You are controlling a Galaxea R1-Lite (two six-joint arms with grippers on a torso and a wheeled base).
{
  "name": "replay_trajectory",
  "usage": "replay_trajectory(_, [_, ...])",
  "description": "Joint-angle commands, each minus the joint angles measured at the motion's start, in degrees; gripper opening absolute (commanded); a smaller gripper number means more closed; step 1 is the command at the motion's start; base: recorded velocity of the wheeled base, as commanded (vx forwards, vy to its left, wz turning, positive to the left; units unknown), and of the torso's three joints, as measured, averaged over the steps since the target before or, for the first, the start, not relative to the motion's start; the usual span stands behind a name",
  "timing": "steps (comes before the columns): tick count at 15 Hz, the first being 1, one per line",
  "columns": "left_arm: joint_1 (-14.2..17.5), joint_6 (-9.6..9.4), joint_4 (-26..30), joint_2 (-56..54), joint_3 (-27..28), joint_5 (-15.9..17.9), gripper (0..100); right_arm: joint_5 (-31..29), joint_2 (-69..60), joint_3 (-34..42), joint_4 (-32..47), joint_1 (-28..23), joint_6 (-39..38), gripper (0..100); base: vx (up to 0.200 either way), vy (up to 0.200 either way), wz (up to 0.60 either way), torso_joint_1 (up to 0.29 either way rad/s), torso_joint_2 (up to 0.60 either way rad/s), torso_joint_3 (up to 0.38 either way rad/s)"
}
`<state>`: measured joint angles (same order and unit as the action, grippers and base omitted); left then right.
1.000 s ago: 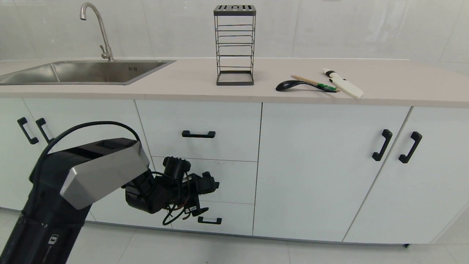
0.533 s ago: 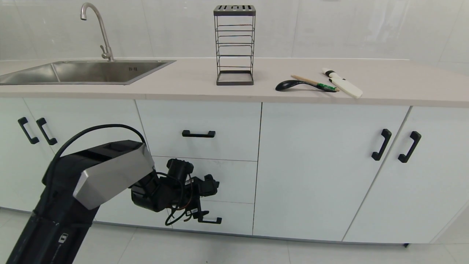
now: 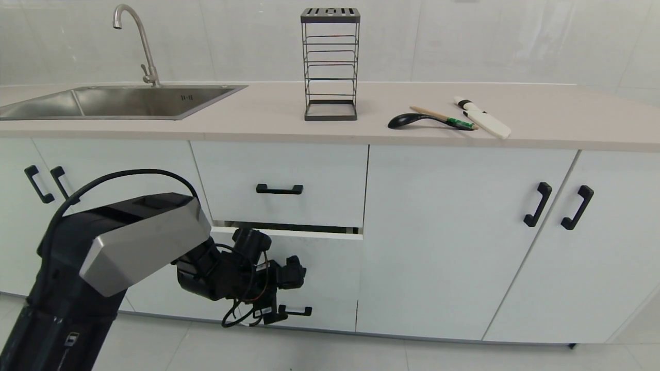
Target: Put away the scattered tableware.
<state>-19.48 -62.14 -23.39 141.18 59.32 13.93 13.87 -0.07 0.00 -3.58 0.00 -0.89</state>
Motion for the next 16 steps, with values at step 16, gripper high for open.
replay_trajectory(16, [-28.2, 29.00, 12.2, -58.1, -33.9, -1.1, 100, 0.0, 0.1, 0.0, 0.0, 0.0, 0.0, 0, 0.000, 0.000, 0.00, 0.000, 0.00, 0.000])
